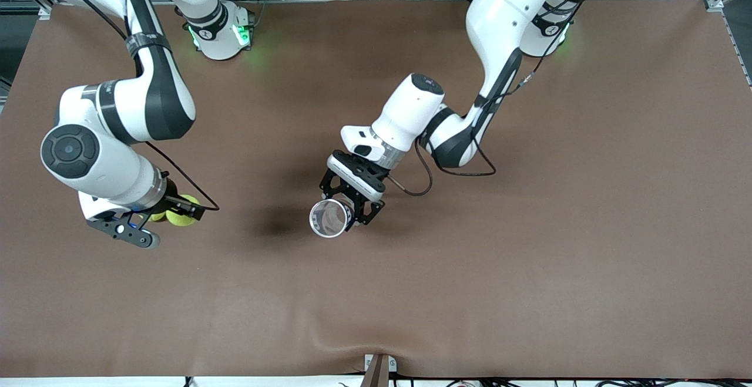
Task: Insert tennis ball vertically with right arm
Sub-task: 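Lift the can with the left gripper while the right gripper lifts the ball, then move the ball over the can opening with the right gripper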
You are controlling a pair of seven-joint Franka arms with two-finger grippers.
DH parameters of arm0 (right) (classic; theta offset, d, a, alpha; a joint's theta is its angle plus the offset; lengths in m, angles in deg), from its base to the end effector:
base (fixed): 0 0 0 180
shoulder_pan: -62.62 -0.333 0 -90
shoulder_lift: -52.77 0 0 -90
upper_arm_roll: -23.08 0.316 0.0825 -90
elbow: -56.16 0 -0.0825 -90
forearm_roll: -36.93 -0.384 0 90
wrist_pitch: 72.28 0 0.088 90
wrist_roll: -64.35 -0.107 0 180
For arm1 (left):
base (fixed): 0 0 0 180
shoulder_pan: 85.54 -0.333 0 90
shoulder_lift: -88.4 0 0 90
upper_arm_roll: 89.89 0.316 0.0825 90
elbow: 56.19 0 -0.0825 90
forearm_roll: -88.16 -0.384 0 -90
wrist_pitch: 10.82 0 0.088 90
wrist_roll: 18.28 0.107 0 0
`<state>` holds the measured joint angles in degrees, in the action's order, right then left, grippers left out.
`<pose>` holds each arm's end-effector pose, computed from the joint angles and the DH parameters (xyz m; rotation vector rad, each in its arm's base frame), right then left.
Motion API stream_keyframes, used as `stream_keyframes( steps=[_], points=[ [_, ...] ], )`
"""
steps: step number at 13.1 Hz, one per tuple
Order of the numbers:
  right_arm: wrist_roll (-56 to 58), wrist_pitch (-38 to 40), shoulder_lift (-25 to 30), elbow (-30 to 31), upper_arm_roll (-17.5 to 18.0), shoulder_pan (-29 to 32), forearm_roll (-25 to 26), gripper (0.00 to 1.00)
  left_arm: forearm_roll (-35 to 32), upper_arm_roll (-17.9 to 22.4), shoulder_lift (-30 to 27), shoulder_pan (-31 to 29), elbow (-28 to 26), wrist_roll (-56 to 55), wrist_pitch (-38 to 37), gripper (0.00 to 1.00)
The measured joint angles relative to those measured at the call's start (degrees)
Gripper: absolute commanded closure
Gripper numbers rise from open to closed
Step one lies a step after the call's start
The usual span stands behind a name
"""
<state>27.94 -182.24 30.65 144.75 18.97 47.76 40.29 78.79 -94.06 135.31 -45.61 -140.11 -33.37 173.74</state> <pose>0.6582 0.1270 0.4287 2.9933 -0.6417 0.0331 0.5530 -0.5349 0.3085 2.3553 -0.7622 1.1103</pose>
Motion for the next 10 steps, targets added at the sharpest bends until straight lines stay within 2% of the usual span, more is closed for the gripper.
stream_keyframes(
  steps=[4,10],
  points=[
    [-10.2,-5.8,-0.4,-1.1,2.1,-1.5,0.0,0.5,0.0,2.1,4.8,1.8,0.1,0.0,6.7,0.24],
    [-23.5,-11.0,-1.4,-4.4,6.8,-2.2,-0.2,0.53,0.0,7.6,7.3,4.7,1.7,1.4,10.7,0.23]
  ],
)
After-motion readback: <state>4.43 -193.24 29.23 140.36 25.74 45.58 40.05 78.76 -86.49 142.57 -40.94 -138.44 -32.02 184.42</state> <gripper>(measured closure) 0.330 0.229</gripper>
